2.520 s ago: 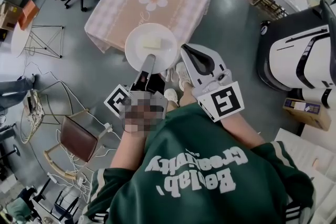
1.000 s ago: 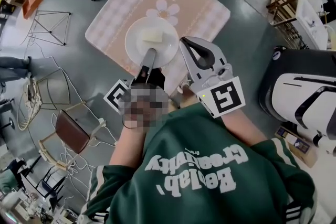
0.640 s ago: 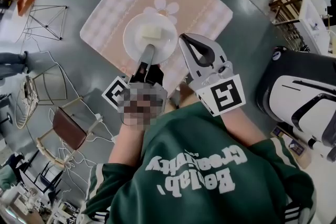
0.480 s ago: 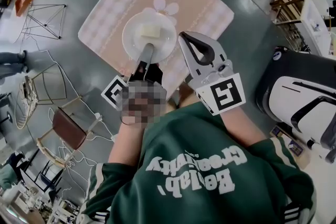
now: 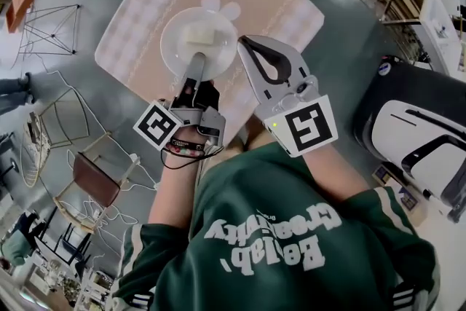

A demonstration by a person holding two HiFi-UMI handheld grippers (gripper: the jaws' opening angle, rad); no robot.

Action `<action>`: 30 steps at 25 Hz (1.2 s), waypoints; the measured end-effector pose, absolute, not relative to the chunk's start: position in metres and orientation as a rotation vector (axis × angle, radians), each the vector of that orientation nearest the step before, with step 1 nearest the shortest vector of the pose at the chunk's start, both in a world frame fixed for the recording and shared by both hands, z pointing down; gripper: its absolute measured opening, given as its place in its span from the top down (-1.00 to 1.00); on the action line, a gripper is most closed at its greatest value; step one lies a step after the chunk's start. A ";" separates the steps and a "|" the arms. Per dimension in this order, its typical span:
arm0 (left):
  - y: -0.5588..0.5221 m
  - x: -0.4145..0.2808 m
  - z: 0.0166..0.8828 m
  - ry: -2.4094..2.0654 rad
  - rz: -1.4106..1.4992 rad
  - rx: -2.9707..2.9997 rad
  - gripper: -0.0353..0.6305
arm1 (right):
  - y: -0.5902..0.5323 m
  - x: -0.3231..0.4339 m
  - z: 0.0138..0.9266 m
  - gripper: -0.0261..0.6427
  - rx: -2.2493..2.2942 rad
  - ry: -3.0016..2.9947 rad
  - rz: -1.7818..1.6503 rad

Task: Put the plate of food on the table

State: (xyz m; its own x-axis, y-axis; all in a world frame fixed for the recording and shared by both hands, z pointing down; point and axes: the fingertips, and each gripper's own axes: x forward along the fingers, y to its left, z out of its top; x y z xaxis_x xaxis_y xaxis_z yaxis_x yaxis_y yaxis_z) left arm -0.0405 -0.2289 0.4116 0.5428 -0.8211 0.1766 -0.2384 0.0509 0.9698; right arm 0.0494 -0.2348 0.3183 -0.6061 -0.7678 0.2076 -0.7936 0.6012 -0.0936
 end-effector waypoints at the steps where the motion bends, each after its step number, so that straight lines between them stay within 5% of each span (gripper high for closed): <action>1: -0.233 -0.039 0.414 -0.954 -0.566 1.491 0.83 | -0.238 0.049 0.321 0.88 1.313 -2.678 0.272; 30: -0.317 -0.053 0.517 -1.029 -0.523 1.387 0.83 | -0.329 0.036 0.403 0.88 1.250 -2.632 0.412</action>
State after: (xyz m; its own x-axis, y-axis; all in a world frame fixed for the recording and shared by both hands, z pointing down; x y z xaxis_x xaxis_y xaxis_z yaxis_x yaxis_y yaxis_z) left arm -0.0528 -0.3175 0.5171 0.4957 -0.8220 0.2805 -0.2578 0.1692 0.9513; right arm 0.0358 -0.3287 0.4031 -0.6227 -0.7248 0.2947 -0.7802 0.6037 -0.1639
